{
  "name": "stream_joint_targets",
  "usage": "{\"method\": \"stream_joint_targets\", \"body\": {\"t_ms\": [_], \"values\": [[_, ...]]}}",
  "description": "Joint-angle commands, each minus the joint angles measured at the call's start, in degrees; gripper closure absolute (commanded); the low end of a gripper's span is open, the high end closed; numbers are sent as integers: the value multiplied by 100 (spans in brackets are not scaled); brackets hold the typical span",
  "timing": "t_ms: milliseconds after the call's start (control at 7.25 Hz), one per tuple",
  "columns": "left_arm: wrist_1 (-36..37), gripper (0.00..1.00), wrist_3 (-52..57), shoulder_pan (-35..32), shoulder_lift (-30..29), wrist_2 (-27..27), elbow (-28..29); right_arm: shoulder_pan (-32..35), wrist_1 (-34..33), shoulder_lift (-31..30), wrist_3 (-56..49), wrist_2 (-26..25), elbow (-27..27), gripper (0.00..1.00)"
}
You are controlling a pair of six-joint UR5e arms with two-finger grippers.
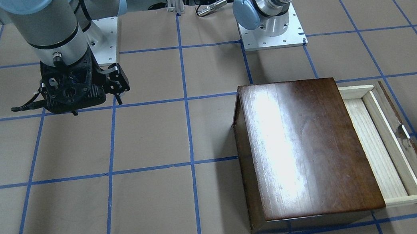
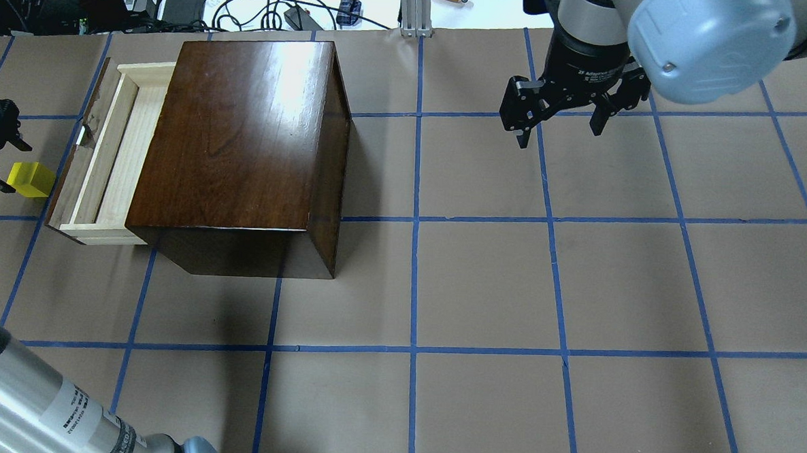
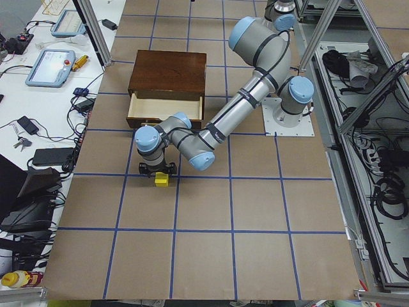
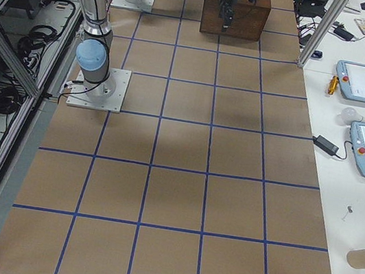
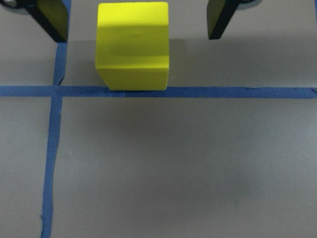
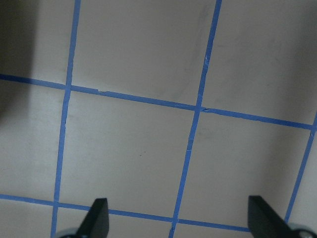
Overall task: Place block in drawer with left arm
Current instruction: 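Lower the left gripper onto the yellow cube and close on it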
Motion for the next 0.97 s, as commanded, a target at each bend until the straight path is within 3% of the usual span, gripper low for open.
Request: {"method": "stream_joint_targets", "body": {"t_ms": [0,828], "values": [[128,0,78,47,-25,-115,-200,0,0,0,-1,0,0,0],[472,0,176,99,-175,-134,-289,0,0,0,8,0,0,0]]}}
